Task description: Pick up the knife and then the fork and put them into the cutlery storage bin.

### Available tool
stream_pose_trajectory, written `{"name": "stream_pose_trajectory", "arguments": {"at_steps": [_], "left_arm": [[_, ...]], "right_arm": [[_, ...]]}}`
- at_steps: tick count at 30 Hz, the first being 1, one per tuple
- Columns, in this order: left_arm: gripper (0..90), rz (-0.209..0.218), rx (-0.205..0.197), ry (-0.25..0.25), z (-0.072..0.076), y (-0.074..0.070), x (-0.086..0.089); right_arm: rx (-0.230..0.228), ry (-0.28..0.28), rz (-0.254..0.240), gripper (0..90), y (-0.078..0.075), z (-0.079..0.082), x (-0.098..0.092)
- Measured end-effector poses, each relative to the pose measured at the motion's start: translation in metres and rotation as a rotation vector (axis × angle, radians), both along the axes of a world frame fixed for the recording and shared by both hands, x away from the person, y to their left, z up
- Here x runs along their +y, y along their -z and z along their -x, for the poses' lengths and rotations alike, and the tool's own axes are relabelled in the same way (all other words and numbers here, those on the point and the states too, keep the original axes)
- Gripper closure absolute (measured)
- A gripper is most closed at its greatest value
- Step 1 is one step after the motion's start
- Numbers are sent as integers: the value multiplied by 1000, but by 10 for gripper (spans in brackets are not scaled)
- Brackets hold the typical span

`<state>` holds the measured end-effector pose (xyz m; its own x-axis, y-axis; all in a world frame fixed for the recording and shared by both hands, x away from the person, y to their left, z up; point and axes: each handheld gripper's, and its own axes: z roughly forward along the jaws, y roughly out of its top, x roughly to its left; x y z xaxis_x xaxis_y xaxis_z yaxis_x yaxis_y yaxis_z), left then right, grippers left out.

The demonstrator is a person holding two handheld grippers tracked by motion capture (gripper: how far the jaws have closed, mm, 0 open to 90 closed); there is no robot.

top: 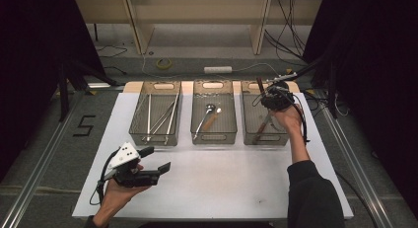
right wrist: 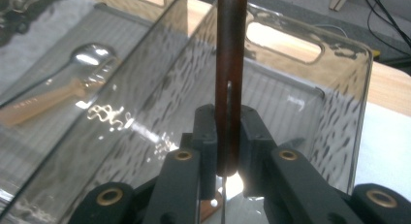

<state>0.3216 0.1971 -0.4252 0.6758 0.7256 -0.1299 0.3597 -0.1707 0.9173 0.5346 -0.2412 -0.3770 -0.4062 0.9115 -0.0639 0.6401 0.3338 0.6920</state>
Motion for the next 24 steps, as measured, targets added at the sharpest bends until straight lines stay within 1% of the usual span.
{"name": "stream_pose_trajectory", "arguments": {"at_steps": [4, 9, 11, 13, 16, 18, 20, 21, 22, 24], "left_arm": [[170, 0, -2, -2, 0, 0, 0], [170, -3, 2, -1, 0, 0, -1], [169, -2, 0, -1, 0, 0, -1], [169, -2, -2, -2, 0, 0, -1], [168, 1, -3, -3, 0, 0, 0], [168, 1, -2, -4, 0, 0, 0], [167, 6, 0, -8, 0, 0, 0], [167, 10, 1, -8, 0, 0, 0], [167, 12, 1, -8, 0, 0, 0], [167, 11, 1, -7, 0, 0, 0]], "right_arm": [[18, 16, 3, 806, 7, 0, -2], [32, 18, 12, 801, 14, 0, -3], [45, 29, 7, 785, 16, 0, -5], [54, 53, -16, 676, 17, -1, -7], [55, 53, -14, 624, 14, 1, -7], [36, 40, -38, 574, 9, 5, -6], [24, 31, -67, 544, 5, 10, -6], [15, 12, -88, 522, 3, 13, -5], [11, 8, -100, 497, 2, 16, -5], [-14, -14, -122, 452, -1, 23, -3]]}}
